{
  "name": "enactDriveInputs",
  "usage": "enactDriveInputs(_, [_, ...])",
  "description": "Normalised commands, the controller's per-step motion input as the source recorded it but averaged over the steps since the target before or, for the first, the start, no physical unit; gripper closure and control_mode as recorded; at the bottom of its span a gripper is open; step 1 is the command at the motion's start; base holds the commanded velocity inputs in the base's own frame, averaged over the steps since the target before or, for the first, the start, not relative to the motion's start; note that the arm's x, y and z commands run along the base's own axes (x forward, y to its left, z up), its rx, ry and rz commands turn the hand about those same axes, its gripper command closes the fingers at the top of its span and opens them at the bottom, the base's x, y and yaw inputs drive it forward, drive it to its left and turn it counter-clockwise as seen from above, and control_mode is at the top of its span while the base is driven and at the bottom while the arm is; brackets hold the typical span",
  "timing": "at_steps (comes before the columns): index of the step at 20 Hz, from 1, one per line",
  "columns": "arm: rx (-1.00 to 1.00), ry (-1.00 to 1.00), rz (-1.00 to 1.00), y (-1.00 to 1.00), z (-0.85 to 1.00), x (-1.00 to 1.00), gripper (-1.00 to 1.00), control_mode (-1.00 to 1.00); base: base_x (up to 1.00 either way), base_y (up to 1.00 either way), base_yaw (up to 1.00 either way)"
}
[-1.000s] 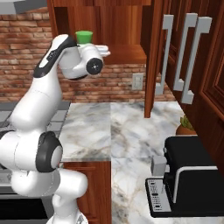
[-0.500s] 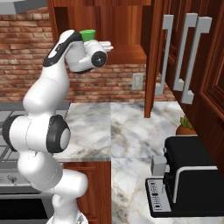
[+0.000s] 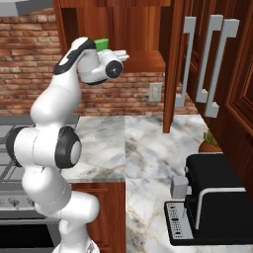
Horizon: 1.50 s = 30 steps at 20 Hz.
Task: Move the cup from next to the sink to the open cabinet. Then, move the bowl with the onion to the fridge to clear the area for faucet cleaning.
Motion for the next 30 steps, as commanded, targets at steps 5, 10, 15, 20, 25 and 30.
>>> enactDriveInputs(5, [0.00,0.00,0.00,0.00,-0.01,0.33,1.00,-1.00,0.00,0.00,0.00])
enactDriveInputs(10, [-0.01,0.03,0.00,0.00,0.00,0.43,1.00,-1.00,0.00,0.00,0.00])
enactDriveInputs(15, [0.00,0.08,-0.01,0.00,-0.01,0.39,1.00,-1.00,0.00,0.00,0.00])
enactDriveInputs(20, [0.01,0.02,-0.01,0.00,-0.16,0.22,1.00,-1.00,0.00,0.00,0.00])
enactDriveInputs(25, [0.03,0.00,-0.02,0.00,-0.31,0.00,1.00,-1.00,0.00,0.00,0.00])
enactDriveInputs(30, [0.01,0.00,0.00,0.00,-0.21,0.04,1.00,-1.00,0.00,0.00,0.00])
